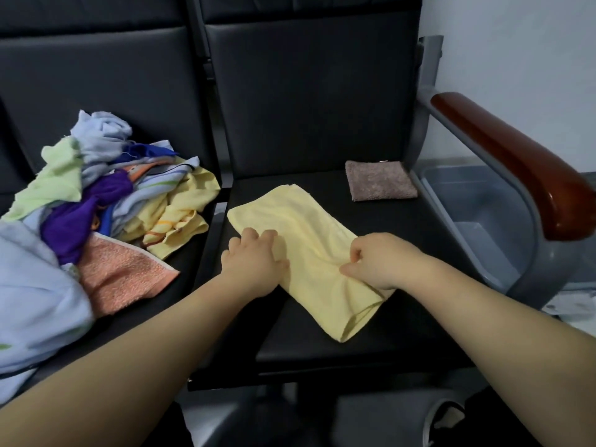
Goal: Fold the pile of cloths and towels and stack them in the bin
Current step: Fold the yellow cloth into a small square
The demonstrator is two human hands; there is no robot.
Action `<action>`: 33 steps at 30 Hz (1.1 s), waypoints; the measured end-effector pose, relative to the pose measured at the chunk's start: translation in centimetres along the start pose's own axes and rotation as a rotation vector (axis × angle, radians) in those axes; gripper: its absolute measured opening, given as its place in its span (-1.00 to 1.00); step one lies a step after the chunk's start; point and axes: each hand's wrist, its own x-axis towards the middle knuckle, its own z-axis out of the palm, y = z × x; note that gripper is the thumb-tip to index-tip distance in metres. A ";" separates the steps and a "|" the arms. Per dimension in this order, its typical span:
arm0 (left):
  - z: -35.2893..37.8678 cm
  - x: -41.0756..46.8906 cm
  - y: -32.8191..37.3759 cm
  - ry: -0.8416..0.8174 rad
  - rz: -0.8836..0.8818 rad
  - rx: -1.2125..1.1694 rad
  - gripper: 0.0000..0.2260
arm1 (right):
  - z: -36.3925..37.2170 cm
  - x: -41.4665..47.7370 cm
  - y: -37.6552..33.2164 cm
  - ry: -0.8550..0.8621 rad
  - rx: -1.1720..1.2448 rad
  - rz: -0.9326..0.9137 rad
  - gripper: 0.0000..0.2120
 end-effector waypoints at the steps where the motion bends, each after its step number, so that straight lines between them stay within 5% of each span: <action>1: -0.1 -0.5 -0.1 -0.014 0.001 -0.004 -0.46 | -0.1 0.2 0.3 0.013 0.002 0.027 -0.72; 12: -0.3 -3.8 1.5 -0.136 0.062 -0.048 -0.45 | 0.7 0.5 1.8 -0.011 0.078 0.193 -0.87; 23: -0.4 -4.7 2.0 -0.171 0.069 -0.031 -0.37 | 1.3 -1.0 4.5 0.187 0.162 0.228 -0.80; 28: -0.1 -5.5 2.9 -0.105 0.062 -0.087 -0.38 | 2.0 -1.0 4.1 0.406 0.102 0.011 -0.84; 33: 0.2 -6.7 4.0 -0.284 0.152 -0.456 -0.51 | 2.9 -1.5 4.2 0.134 0.187 -0.142 -0.78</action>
